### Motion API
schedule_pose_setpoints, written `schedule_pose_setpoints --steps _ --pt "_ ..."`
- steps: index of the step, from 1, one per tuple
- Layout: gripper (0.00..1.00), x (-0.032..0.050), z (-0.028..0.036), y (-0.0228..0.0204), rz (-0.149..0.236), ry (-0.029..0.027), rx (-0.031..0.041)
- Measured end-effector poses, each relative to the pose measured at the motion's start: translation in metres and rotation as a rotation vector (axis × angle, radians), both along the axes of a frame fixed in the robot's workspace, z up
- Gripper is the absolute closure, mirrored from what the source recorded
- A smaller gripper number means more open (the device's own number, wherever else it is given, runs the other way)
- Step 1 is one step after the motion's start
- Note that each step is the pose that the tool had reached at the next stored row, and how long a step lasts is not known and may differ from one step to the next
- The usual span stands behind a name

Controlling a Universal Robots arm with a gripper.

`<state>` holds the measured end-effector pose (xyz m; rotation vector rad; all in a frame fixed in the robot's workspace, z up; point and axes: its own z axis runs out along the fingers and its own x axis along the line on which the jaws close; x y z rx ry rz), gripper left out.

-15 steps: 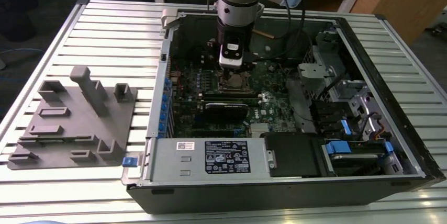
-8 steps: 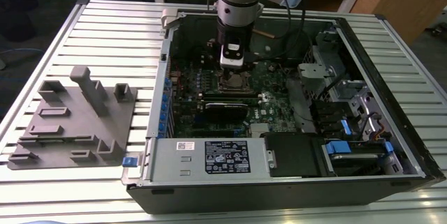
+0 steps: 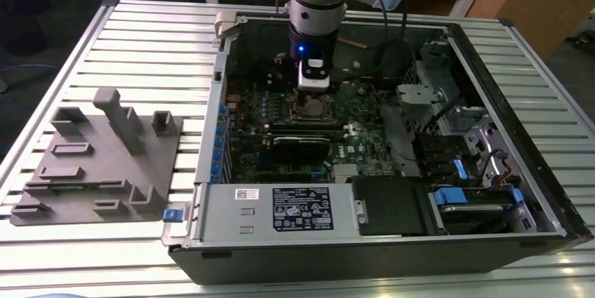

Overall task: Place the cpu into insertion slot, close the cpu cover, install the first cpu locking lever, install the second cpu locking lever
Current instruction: 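Close the cpu cover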

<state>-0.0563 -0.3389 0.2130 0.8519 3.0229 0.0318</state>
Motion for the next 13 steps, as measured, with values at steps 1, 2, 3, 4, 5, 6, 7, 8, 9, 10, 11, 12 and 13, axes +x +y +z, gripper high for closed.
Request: schedule_pose_setpoints --steps 1,2,3,4,5,6,7,8,9,10,11,12,13 --pt "0.89 0.0 0.0 0.0 0.002 0.0 0.0" --pt "0.89 0.0 0.0 0.0 0.002 0.0001 0.0" --pt "0.89 0.0 0.0 0.0 0.002 0.0 0.0" --pt "0.89 0.0 0.0 0.0 0.002 0.0 0.0" --pt "0.89 0.0 0.0 0.0 0.002 0.0 0.0" --pt "0.89 0.0 0.0 0.0 0.002 0.0 0.0" --pt "0.89 0.0 0.0 0.0 0.002 0.0 0.0001" --pt "0.89 0.0 0.0 0.0 0.003 0.0 0.0" --pt "0.89 0.0 0.0 0.0 0.007 0.0 0.0001" --pt "0.89 0.0 0.0 0.0 0.016 0.0 0.0" --pt "0.89 0.0 0.0 0.0 0.027 0.0 0.0001" --pt "0.89 0.0 0.0 0.0 0.039 0.0 0.0" --pt "0.89 0.0 0.0 0.0 0.053 0.0 0.0"
